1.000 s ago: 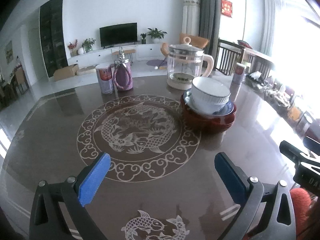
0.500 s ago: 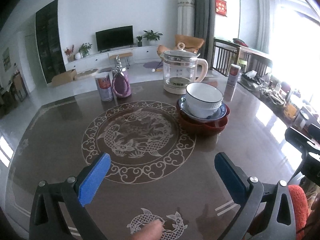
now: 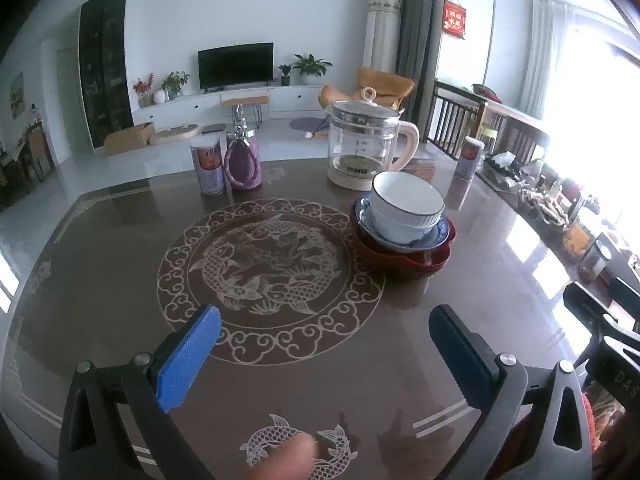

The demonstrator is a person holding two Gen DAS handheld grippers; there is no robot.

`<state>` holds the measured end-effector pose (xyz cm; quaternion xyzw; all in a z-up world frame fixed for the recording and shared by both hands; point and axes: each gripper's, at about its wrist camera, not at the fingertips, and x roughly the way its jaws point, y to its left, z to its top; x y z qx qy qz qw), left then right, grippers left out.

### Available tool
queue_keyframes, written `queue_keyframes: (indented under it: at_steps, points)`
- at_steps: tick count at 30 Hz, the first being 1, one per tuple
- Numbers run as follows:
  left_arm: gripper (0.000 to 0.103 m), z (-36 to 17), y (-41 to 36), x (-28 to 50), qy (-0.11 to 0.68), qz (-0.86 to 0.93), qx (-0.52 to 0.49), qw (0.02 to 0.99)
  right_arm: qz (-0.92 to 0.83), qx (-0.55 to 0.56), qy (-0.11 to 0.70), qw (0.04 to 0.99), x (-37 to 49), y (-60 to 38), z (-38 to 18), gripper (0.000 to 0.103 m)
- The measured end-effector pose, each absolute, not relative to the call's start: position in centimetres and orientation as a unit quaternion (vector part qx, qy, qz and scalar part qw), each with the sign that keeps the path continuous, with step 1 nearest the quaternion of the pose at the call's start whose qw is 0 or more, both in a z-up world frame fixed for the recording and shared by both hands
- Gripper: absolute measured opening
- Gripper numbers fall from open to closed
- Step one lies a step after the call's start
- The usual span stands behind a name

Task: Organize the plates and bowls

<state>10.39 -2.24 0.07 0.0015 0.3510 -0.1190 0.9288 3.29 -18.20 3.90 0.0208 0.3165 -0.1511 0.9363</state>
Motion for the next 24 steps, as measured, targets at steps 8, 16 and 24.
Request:
queue_keyframes:
  at_steps: [8,16,24]
  points:
    - [0.103,0.8,-1.3,10.1,0.329,-0.076,0.006,0.941,-0.154,0.013,0.304,0.940,3.0,-18.0,4.4,0.089]
    - [0.103,0.4,-0.9,10.4,0.336,-0.085,0.001,0.938,-0.150,0.008,0.312,0.938,3.0,-17.5,4.1,0.089]
    - [0.103,0.2,-1.0,10.2,0.341,-0.090,-0.008,0.936,-0.143,0.009,0.319,0.937,3.0,-17.0,3.6,0.089]
